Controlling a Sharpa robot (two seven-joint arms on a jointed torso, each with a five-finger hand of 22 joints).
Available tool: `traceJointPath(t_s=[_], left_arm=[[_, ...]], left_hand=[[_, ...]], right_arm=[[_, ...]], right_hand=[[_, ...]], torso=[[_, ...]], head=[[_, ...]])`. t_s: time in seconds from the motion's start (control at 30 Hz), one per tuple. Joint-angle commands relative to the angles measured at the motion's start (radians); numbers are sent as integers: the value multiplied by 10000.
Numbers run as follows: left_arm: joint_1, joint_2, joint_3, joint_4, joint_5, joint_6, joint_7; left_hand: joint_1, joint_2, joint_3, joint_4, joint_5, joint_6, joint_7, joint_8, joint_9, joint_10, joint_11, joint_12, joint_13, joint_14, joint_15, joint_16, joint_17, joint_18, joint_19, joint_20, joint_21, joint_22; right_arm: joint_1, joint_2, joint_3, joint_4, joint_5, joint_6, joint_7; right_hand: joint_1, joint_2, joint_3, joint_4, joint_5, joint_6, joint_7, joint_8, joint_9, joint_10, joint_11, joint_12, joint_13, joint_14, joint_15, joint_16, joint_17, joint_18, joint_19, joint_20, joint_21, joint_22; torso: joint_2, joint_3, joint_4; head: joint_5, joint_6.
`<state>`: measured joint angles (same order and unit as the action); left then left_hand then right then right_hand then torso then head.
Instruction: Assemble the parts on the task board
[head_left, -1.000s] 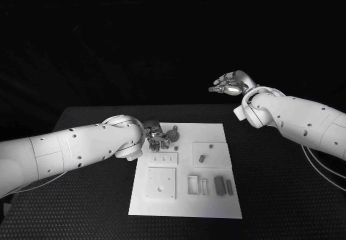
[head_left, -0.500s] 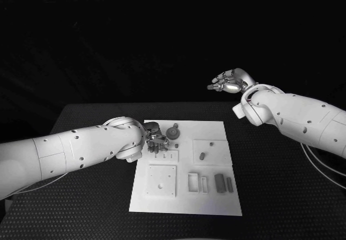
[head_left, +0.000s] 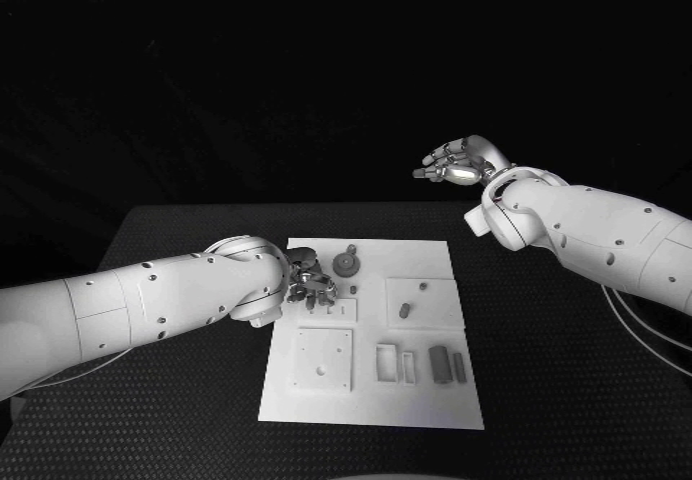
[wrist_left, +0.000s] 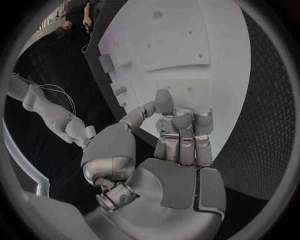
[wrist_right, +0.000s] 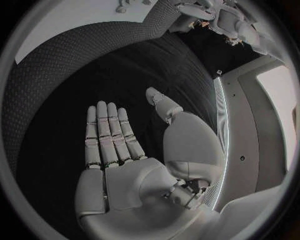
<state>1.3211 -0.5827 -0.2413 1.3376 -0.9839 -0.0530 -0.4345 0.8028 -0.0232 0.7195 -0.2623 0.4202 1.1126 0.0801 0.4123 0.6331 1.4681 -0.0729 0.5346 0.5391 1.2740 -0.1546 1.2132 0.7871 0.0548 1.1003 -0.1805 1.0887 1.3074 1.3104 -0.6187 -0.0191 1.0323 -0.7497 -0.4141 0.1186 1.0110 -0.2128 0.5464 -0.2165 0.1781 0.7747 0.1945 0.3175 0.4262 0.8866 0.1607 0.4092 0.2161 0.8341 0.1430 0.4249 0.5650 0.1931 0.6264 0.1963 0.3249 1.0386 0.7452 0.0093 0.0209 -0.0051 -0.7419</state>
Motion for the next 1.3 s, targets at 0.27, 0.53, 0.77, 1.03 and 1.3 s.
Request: traceJointPath(t_s=[0.27, 0.53, 0.77, 1.03, 1.3], left_arm=[[-10, 18, 8, 15, -99, 437, -248], [-10, 23, 8, -55, -102, 469, -271], [-10, 68, 8, -99, -185, 421, -247], [-52, 137, 8, -165, -191, 446, -219], [-76, 170, 8, -167, -321, 597, -195]], left_hand=[[483, 217, -6, 247, -418, 479, -576, -226, -9, -313, -131, 324, 26, 354, -391, 417, 203, 821, 1329, -1036, 650, 106], [502, 222, -13, 264, -420, 447, -574, -265, -12, -292, -136, 425, 70, 388, -395, 486, 220, 916, 1424, -1029, 699, 99], [450, 195, -33, 232, -209, 532, -607, -273, -12, -267, -169, 601, 148, 416, -426, 665, 294, 986, 1448, -993, 855, 165], [378, 172, -45, 220, -119, 589, -623, -283, -40, -254, -184, 690, 181, 416, -437, 764, 335, 999, 1415, -971, 952, 193], [335, 182, -45, 231, -116, 643, -635, -274, -68, -234, -194, 749, 200, 420, -445, 829, 360, 999, 1387, -957, 1014, 203]], right_arm=[[-25, 46, -8, -1, 4, 205, 122], [-38, 32, -12, 56, 3, 217, 122], [-50, 45, -13, 61, -4, 230, 117], [-76, 60, -14, 81, -5, 241, 111], [-86, 55, -15, 62, -8, 248, 118]], right_hand=[[33, 118, -90, 0, 78, -60, 28, 42, -20, 114, -6, -42, -69, -26, 80, -66, -34, -6, -37, 52, -96, -24], [35, 130, -104, -5, 82, -55, 35, 47, -25, 130, -5, -43, -95, -24, 84, -70, -45, -3, -40, 56, -113, -27], [38, 143, -123, -13, 95, -52, 39, 52, -32, 146, -4, -46, -130, -25, 91, -76, -60, 0, -45, 63, -135, -30], [41, 157, -147, -24, 112, -48, 42, 57, -41, 166, -3, -49, -173, -36, 103, -89, -81, 2, -54, 72, -162, -31], [45, 164, -168, -34, 146, -51, 42, 59, -54, 172, -2, -59, -223, -52, 113, -104, -103, 2, -68, 81, -191, -30]], torso=[[-1, 17, 7], [0, 12, 3], [3, 13, 7], [7, 5, 8], [0, 3, 11]], head=[[-10, -24], [-14, -51], [-18, -65], [-29, -94], [-44, -133]])
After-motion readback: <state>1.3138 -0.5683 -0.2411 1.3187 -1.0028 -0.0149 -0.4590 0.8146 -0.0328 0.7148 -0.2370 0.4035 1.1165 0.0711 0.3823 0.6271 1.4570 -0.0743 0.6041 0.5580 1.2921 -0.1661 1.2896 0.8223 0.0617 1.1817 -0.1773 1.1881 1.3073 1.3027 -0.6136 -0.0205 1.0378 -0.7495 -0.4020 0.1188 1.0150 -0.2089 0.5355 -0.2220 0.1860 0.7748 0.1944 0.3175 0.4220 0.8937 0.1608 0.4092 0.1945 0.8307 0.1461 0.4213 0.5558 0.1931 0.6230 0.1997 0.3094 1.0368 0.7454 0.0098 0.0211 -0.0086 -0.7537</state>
